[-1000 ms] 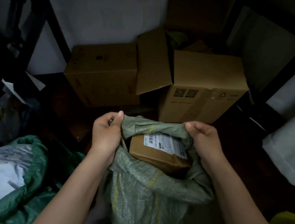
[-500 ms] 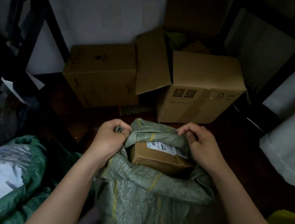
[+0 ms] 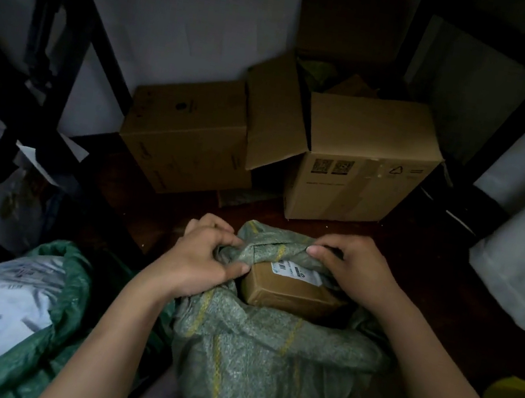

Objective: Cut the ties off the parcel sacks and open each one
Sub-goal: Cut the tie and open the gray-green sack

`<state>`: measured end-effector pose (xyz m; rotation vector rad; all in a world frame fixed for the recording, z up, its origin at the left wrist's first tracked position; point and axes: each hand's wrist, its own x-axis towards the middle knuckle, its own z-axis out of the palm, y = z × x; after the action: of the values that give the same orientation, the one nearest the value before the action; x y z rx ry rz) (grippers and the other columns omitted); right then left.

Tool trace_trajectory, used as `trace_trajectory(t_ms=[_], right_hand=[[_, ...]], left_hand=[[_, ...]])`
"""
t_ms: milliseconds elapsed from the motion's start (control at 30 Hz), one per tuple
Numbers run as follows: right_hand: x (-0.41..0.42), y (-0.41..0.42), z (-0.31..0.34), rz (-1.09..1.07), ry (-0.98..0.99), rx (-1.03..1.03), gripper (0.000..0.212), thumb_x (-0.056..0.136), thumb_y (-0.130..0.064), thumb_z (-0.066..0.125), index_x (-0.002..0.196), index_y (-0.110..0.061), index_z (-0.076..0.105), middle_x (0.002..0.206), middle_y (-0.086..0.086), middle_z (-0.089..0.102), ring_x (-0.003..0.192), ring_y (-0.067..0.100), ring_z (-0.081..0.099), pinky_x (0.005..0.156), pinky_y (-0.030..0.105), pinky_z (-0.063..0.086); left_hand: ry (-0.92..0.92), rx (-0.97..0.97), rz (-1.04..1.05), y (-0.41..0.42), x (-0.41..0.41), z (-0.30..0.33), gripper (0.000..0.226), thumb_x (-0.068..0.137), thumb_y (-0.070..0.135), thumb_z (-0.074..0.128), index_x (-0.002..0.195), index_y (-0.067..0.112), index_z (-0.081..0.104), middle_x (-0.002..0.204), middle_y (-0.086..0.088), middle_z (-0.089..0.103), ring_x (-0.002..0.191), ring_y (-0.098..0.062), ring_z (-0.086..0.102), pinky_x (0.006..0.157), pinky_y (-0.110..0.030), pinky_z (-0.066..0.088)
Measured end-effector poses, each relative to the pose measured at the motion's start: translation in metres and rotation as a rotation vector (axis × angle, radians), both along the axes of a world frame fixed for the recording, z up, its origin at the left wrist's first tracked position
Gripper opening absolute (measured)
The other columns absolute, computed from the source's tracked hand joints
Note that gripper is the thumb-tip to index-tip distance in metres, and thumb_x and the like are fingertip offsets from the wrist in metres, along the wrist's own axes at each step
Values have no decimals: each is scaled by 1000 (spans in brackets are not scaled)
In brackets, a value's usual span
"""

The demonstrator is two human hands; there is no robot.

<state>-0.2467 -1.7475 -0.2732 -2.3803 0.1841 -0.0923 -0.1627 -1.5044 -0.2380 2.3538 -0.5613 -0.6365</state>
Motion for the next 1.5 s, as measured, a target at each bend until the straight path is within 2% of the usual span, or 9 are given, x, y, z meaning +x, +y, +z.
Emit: trace_trajectory(t_ms=[233, 333, 500, 667, 733, 833, 933, 1167, 1500], right_hand=[[-2, 7, 4, -117, 44, 269, 37, 94, -34, 60, 71, -6, 68, 65, 7, 64, 59, 18, 58, 60, 30, 45], [-5, 10, 9, -204, 62, 495, 49, 94, -39, 58, 76, 6, 65, 70, 23, 64, 66, 22, 60, 67, 30, 46], [-7, 5, 18, -170, 278, 934, 35, 95, -33, 57, 81, -8, 76, 89, 17, 75, 80, 24, 73, 64, 26, 56], [-11, 0, 15, -110, 368, 570, 27, 95, -29, 59, 72, -23, 73, 83, -1, 73, 81, 14, 68, 70, 24, 50], [-9, 1, 14, -102, 235, 372, 17, 94, -13, 61, 92, -28, 69, 105, -4, 66, 94, 10, 63, 81, 23, 50], [-8, 7, 18, 44, 29, 464, 49, 92, 5, 52, 120, -34, 59, 130, -11, 55, 117, 0, 54, 93, 23, 47], [-6, 19, 16, 232, -2, 513, 45, 92, -16, 65, 132, -35, 57, 134, -18, 55, 125, -1, 50, 101, 23, 45], [1, 21, 8, 0, -161, 401, 35, 90, -3, 62, 103, -33, 73, 101, -17, 73, 98, -3, 66, 83, 15, 53], [4, 20, 9, -499, 18, 1069, 18, 96, -9, 56, 100, -5, 73, 92, 16, 75, 85, 28, 73, 74, 33, 57]], left_hand=[[-513, 123, 62, -18, -10, 2, 11, 90, 25, 63, 88, 25, 73, 97, 14, 65, 101, -14, 45, 90, -35, 33], [-511, 102, 195, -22, -11, 3, 18, 93, 20, 59, 81, 23, 72, 85, 8, 69, 96, -21, 57, 89, -39, 38], [-338, -103, 372, -26, -5, 2, 34, 96, 17, 52, 64, 26, 53, 64, 6, 57, 80, -28, 59, 83, -45, 47], [-305, -158, 133, -29, -4, -8, 39, 99, 12, 45, 63, 26, 41, 63, 7, 44, 82, -31, 51, 81, -43, 40], [-342, -157, 75, -34, -6, -11, 39, 100, 13, 44, 64, 29, 39, 69, 9, 46, 84, -23, 47, 82, -44, 41], [-333, -183, 50, -40, -10, -12, 40, 100, 14, 43, 64, 31, 37, 73, 9, 45, 83, -21, 46, 82, -48, 41], [-287, -206, 59, -41, -8, -14, 39, 100, 14, 44, 65, 31, 40, 78, 9, 44, 85, -24, 48, 82, -49, 42], [-218, -305, 130, -40, -11, -10, 13, 93, 20, 60, 83, 25, 65, 95, 4, 51, 96, -11, 51, 93, -32, 42], [-357, -148, 123, -25, -20, 16, 53, 73, 47, 77, 121, 48, 54, 119, 11, 39, 117, -9, 30, 101, -32, 25]])
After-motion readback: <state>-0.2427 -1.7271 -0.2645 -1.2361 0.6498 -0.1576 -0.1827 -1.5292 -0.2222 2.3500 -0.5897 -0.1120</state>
